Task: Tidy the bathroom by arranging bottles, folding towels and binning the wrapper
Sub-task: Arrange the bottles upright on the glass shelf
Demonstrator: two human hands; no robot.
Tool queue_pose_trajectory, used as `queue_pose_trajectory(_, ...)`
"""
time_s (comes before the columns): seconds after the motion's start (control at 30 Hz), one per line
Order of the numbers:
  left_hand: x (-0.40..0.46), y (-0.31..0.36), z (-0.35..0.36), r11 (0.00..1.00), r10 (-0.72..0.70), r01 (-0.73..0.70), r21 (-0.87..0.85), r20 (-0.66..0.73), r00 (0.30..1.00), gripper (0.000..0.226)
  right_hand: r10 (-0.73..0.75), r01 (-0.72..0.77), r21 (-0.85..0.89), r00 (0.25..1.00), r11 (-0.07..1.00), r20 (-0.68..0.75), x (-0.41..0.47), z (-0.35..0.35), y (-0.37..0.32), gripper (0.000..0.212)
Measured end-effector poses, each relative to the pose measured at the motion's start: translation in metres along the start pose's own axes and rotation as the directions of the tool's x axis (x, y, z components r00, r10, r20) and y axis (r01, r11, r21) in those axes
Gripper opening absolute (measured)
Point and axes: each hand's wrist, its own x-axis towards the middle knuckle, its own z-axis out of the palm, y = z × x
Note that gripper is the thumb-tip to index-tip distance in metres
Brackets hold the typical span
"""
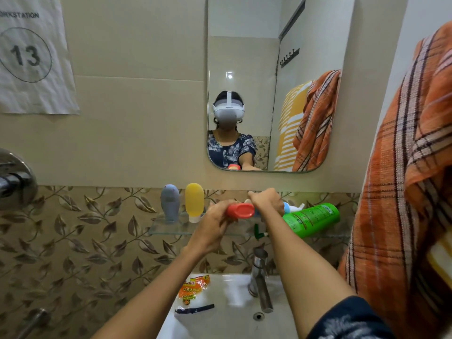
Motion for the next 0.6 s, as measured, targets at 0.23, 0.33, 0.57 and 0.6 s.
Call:
queue_pose_trajectory(0.23,0.036,0.013,-0.014,0.913,-0.31,0.233,-0.336,-0.196,0.93,0.028,0.239,-0.211,0.615,0.97,0.76,0.037,-0.005,-0.001,0.004,0.067)
queue_pose_trajectory(0.33,0.046,0.01,-0.015,0.868,-0.393,0.297,-0.398,-0.185,0.901,0.032,0.066,-0.163,0.686,0.984,0.709,0.165,-0.02,0.009,0.02,0.089)
queue_pose_trajectory(0.57,0.062,0.007,-0.01,0.831,-0.447,0.32,-0.456,-0.204,0.871,0.03,0.26,-0.421,0.769,0.906,0.482,0.333,-0.035,0.003,-0.011,0.066)
queue_pose_trajectory(0.6,0.063,0.006,-0.009,0.832,-0.446,0.319,-0.455,-0.204,0.871,0.029,0.252,-0.424,0.769,0.905,0.478,0.342,-0.038,0.004,-0.008,0.06)
